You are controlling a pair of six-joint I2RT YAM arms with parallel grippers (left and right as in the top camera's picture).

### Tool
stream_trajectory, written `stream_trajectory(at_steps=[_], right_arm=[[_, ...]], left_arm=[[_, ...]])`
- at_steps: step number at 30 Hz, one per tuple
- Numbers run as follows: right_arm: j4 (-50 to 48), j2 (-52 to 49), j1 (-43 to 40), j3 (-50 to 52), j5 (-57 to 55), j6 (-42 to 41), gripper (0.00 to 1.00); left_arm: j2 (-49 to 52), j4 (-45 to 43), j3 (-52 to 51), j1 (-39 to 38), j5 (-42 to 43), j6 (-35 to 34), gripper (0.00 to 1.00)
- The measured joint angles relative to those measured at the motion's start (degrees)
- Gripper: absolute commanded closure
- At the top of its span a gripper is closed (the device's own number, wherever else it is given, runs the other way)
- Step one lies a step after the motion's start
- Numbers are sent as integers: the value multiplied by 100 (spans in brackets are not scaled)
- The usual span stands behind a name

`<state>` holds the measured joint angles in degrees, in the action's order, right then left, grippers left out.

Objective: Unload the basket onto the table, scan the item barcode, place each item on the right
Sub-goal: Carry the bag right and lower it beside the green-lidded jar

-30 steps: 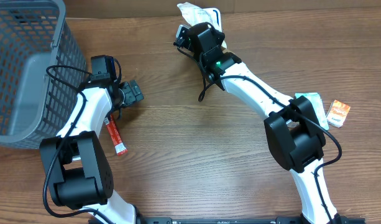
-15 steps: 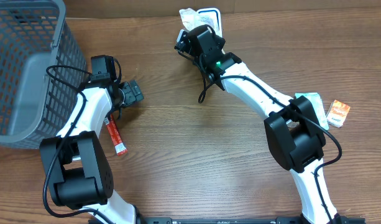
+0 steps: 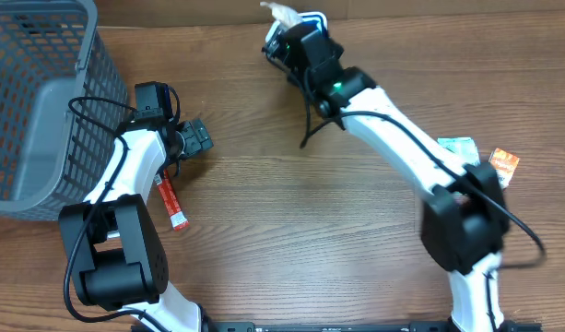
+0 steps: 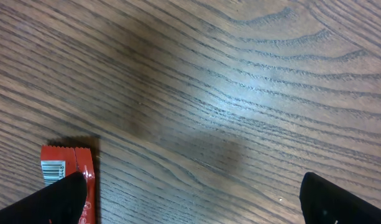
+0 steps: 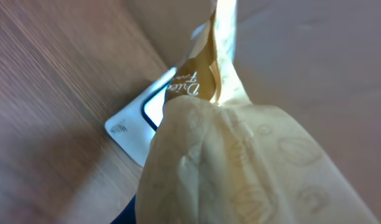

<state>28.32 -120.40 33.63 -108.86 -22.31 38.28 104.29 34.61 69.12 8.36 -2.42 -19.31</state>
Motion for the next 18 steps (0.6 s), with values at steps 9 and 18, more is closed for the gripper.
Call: stream_trajectory(at_steps=[9, 18], right_arm=[[3042, 1281, -103, -122, 800, -815, 96], [5600, 1217, -516, 208, 2817, -979, 86]], left_arm=[[0, 2, 2, 0, -2, 0, 0], [0, 2, 2, 0, 0, 0, 0]])
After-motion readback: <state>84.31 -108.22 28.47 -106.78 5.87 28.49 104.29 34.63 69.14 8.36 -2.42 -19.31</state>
